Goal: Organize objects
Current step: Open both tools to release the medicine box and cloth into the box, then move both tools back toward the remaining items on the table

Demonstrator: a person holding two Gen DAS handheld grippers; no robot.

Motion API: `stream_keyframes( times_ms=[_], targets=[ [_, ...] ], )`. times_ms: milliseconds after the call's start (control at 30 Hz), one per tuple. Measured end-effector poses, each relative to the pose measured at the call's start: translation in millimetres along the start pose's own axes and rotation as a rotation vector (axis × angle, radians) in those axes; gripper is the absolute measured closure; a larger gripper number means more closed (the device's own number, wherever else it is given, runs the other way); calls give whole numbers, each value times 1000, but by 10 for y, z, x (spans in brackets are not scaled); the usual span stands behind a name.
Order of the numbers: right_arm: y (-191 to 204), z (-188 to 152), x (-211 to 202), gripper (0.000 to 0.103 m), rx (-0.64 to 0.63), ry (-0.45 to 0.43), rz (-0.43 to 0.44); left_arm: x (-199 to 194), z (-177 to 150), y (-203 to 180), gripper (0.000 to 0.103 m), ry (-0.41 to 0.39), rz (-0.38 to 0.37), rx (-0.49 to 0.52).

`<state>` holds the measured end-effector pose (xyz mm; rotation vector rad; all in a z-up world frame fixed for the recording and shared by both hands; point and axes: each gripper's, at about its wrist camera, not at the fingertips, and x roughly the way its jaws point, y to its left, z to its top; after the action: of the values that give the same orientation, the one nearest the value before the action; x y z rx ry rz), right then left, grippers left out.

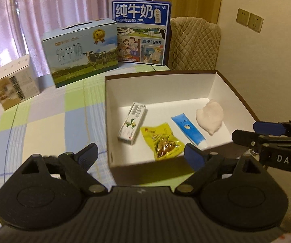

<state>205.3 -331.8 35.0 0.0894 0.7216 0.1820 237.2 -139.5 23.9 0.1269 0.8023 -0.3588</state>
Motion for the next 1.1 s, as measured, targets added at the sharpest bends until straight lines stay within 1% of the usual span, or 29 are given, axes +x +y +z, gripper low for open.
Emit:
stream_keyframes(
  times_ms=[233, 433, 800, 867, 1100],
  targets=[
    [324, -246, -224, 49, -22, 24, 57, -443, -312, 199, 13, -23, 38, -57],
    [600, -433, -379, 49, -55, 45, 105, -768, -632, 357, 13, -17, 60, -121],
    [955, -801, -714, 49, -81, 37, 173, -1371, -1180, 526, 13, -31, 112, -188],
    [1009, -871, -763, 49, -81, 37, 188, -1456, -1267, 570, 13, -34, 113, -206],
    [1151, -1073, -815, 49, -109, 60, 234, -1656, -1483, 700, 13, -38, 153, -243]
  ],
)
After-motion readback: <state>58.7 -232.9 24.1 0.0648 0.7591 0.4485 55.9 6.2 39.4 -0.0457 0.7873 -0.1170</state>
